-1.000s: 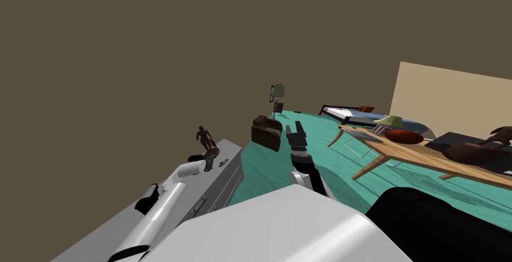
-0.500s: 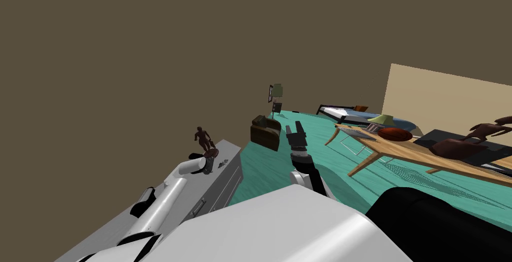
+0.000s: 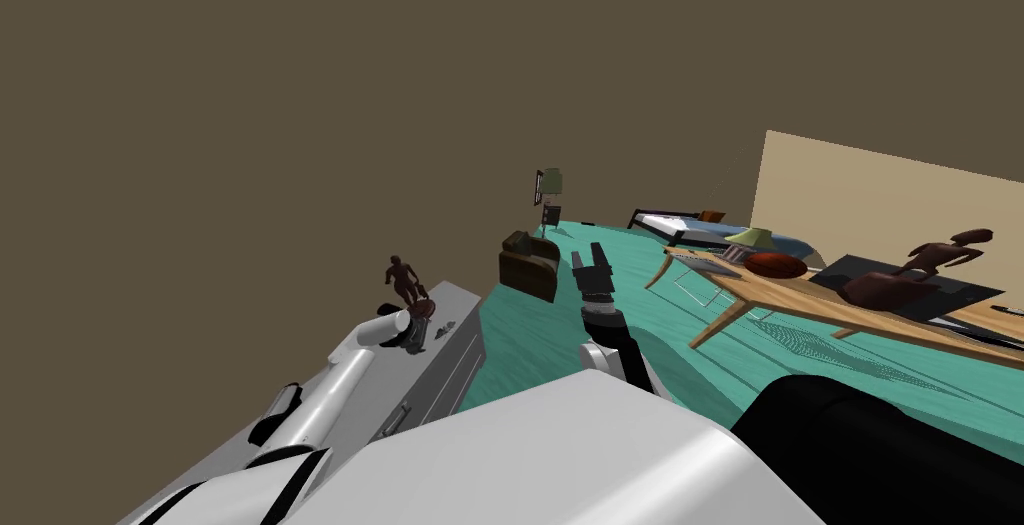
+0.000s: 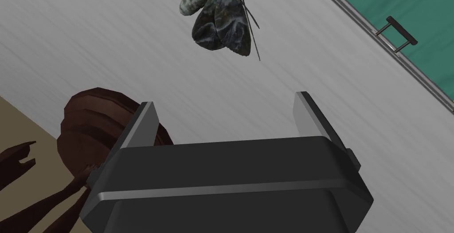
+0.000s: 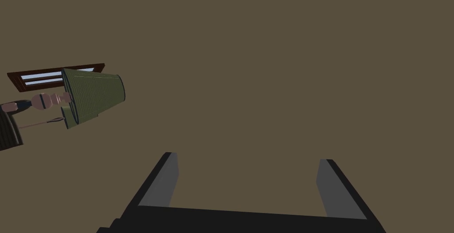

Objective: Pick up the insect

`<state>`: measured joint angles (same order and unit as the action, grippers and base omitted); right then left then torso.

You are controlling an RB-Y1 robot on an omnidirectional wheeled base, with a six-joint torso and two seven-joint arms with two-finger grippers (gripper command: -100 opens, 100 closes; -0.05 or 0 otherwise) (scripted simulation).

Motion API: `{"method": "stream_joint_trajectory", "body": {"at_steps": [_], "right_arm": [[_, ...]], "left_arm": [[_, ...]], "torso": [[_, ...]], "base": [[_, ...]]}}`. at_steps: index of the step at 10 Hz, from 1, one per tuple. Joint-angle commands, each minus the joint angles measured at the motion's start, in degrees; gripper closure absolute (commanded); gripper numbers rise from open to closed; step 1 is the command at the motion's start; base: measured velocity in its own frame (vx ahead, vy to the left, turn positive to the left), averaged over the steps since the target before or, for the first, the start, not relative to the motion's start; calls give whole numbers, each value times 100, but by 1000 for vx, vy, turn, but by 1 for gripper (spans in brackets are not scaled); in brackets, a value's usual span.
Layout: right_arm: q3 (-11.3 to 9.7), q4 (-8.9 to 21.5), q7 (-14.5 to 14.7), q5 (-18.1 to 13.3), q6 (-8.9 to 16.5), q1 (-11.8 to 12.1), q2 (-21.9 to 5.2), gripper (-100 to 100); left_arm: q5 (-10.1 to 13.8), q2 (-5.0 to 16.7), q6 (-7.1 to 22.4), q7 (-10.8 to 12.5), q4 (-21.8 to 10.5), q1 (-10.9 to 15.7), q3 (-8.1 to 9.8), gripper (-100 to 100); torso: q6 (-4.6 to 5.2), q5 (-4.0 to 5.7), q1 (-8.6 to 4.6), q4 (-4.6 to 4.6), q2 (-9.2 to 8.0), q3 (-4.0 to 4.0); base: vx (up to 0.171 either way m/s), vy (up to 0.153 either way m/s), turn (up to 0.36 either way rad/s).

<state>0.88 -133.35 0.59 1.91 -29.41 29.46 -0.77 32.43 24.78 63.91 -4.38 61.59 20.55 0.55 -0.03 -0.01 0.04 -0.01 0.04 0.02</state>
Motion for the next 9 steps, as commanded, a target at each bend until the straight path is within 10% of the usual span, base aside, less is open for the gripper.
{"method": "stream_joint_trajectory", "body": {"at_steps": [1,7,8,9], "right_arm": [[0,0,0,0,0,0,0,0],[0,0,0,0,0,1,0,0],[0,0,0,0,0,1,0,0],[0,0,0,0,0,0,0,0]], "left_arm": [[190,36,286,-30,-227,135,17,-100],[577,84,814,-91,-676,350,37,-100],[586,81,835,-92,-684,354,36,0],[518,-29,638,-109,-802,303,26,-100]], "torso": [[0,0,0,0,0,0],[0,1,-6,-3,17,9],[-2,1,-5,-3,10,6],[-2,1,-6,-1,2,1]], "base": [[15,14,-67],[33,4,-54],[0,0,0],[22,20,-43]]}}
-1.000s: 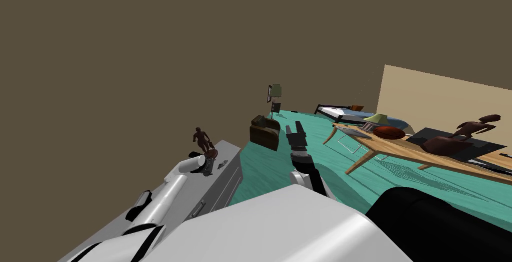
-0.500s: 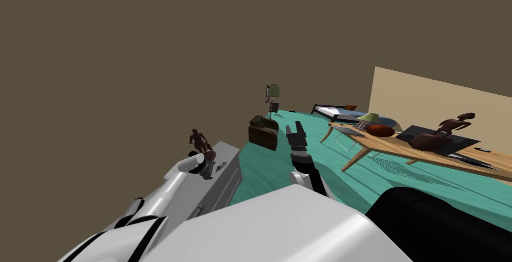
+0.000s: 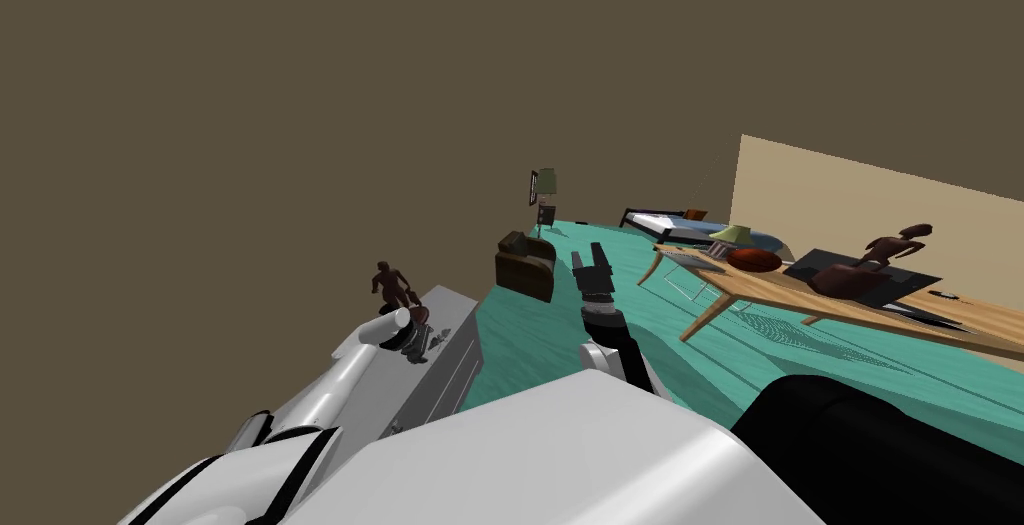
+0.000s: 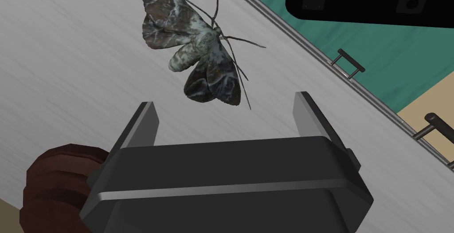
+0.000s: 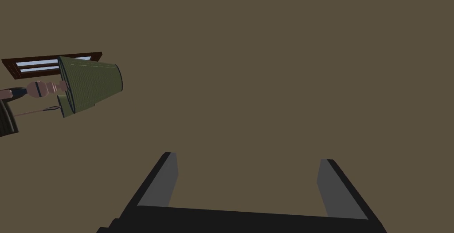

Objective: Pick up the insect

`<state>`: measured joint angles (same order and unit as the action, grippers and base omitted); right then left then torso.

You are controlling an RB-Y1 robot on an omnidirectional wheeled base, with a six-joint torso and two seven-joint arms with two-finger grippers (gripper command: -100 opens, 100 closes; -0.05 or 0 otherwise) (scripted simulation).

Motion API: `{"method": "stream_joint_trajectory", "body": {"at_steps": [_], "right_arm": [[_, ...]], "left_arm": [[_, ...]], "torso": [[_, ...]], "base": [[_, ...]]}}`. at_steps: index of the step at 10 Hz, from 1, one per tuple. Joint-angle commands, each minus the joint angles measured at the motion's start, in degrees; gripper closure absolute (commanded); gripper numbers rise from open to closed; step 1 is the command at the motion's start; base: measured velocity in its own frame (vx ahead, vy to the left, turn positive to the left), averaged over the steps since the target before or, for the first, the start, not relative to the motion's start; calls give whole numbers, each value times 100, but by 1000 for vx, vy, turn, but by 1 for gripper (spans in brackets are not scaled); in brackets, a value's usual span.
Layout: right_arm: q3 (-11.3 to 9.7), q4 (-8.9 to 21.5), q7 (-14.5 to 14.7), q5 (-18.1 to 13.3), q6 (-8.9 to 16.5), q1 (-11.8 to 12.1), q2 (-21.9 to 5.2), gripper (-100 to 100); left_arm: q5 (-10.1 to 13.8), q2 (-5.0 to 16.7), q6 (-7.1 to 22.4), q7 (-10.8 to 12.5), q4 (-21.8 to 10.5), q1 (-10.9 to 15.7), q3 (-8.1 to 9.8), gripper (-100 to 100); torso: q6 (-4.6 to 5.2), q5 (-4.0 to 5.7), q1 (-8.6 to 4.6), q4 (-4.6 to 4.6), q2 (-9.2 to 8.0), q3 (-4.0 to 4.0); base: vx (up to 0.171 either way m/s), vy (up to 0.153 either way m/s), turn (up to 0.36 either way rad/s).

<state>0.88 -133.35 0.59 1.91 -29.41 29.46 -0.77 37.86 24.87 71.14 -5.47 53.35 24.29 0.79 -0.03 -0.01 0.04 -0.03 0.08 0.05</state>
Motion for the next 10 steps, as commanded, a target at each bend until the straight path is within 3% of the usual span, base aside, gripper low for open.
{"method": "stream_joint_trajectory", "body": {"at_steps": [1,3,4,8,9,10], "right_arm": [[0,0,0,0,0,0,0,0],[0,0,0,0,0,0,0,0],[0,0,0,0,0,0,0,0],[0,0,0,0,0,0,0,0],[0,0,0,0,0,0,0,0],[0,0,0,0,0,0,0,0]], "left_arm": [[-52,-82,-162,-6,-26,-91,-2,-100],[-64,-113,-220,-28,-113,-76,-5,-100],[-64,-120,-239,-34,-123,-79,-6,100],[-60,-121,-238,-24,-121,-75,-1,100],[-60,-121,-238,-25,-120,-75,-1,0],[-12,-16,-45,4,46,-61,4,100]], "torso": [[0,0,0,0,0,0],[-1,-2,4,-2,4,3],[1,-6,9,-5,11,9],[3,-8,13,-9,15,12],[2,-8,14,-10,15,13],[2,-8,14,-10,15,13]], "base": [[29,25,-40],[22,18,-14],[0,0,0],[0,0,0],[0,0,0],[-20,-16,45]]}}
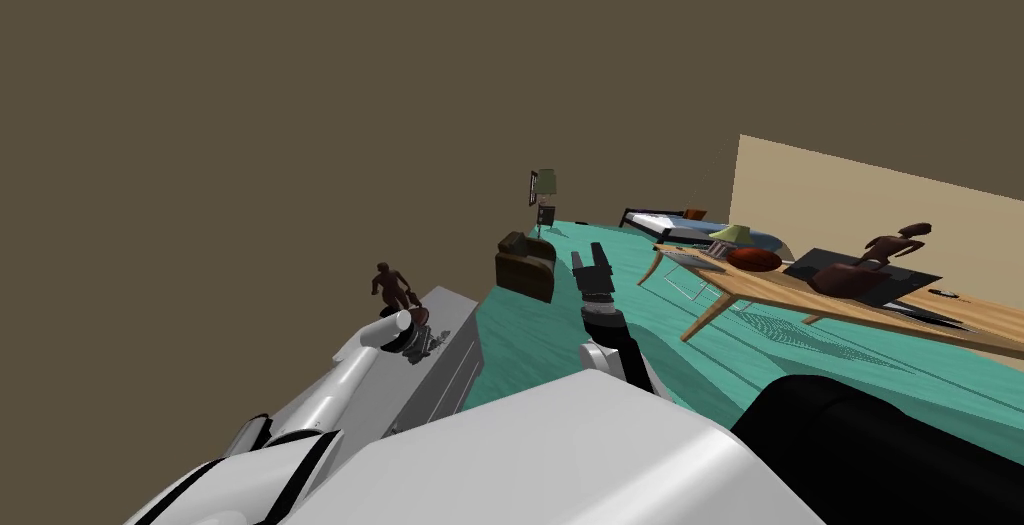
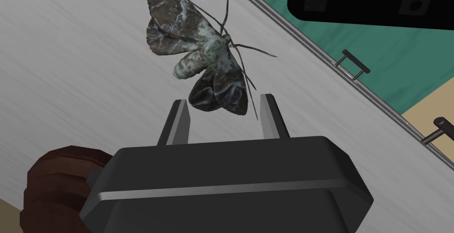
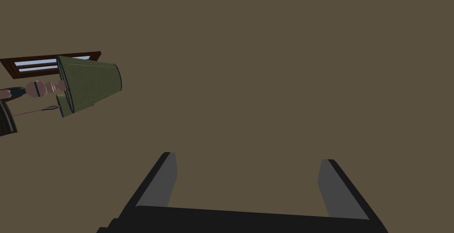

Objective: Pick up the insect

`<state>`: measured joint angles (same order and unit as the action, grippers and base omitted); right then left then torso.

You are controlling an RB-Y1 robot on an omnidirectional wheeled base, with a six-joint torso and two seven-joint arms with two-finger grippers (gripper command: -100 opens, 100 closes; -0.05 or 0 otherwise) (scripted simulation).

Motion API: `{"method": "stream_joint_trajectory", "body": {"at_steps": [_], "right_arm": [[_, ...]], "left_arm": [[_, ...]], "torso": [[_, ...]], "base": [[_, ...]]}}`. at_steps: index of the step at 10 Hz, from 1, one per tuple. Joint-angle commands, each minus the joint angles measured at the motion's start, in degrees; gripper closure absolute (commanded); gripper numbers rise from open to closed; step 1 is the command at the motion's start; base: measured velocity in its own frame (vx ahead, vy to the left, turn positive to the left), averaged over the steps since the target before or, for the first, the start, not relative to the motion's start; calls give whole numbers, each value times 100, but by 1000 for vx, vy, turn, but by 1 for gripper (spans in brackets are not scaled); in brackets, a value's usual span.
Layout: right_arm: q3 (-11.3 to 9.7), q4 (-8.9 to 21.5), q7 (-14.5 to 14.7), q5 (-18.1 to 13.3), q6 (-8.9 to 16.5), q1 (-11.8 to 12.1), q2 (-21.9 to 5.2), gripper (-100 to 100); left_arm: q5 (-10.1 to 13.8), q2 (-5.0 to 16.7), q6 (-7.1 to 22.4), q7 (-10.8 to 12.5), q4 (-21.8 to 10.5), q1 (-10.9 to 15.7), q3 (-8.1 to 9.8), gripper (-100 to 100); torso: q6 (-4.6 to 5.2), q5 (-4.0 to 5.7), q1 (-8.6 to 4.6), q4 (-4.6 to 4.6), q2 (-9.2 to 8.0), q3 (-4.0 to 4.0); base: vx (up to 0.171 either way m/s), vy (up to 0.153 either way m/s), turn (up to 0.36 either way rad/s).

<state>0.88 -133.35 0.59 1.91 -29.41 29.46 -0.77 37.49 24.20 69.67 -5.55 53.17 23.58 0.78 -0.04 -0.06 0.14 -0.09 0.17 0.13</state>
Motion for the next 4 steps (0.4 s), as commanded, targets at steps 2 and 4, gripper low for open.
{"method": "stream_joint_trajectory", "body": {"at_steps": [2,4], "right_arm": [[0,0,0,0,0,0,0,0],[0,0,0,0,0,0,0,0]], "left_arm": [[78,140,257,25,159,52,14,100],[65,118,206,12,133,33,13,0]], "torso": [[1,0,-4,0,-5,-3],[2,-2,-1,-2,-1,0]], "base": [[-30,-24,30],[-6,-4,3]]}}
